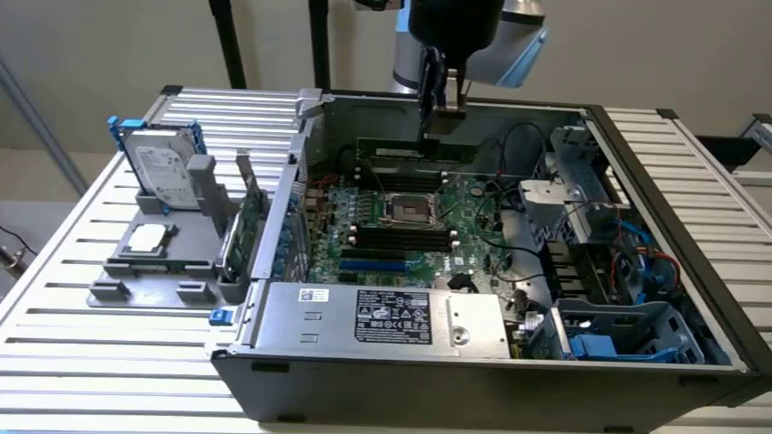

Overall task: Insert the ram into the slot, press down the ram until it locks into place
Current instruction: 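Insert the ram into the slot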

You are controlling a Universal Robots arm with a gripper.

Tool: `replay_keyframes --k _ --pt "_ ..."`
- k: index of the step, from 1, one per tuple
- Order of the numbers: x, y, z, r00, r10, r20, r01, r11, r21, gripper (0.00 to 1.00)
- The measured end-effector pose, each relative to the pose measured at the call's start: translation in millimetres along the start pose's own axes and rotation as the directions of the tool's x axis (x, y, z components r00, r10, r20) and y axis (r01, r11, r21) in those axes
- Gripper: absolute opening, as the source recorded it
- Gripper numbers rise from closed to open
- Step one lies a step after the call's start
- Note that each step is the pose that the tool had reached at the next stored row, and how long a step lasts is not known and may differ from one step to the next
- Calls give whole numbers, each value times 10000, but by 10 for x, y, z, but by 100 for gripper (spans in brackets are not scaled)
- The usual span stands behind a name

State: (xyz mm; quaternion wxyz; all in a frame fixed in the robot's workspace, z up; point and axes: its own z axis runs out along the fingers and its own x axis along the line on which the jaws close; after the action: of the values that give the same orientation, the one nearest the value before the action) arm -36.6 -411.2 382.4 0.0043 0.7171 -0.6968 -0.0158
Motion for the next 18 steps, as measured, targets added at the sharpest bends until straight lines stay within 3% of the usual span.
replay_keyframes --k 18 --pt "5 -6 326 9999 -120 -4 120 9999 2 13"
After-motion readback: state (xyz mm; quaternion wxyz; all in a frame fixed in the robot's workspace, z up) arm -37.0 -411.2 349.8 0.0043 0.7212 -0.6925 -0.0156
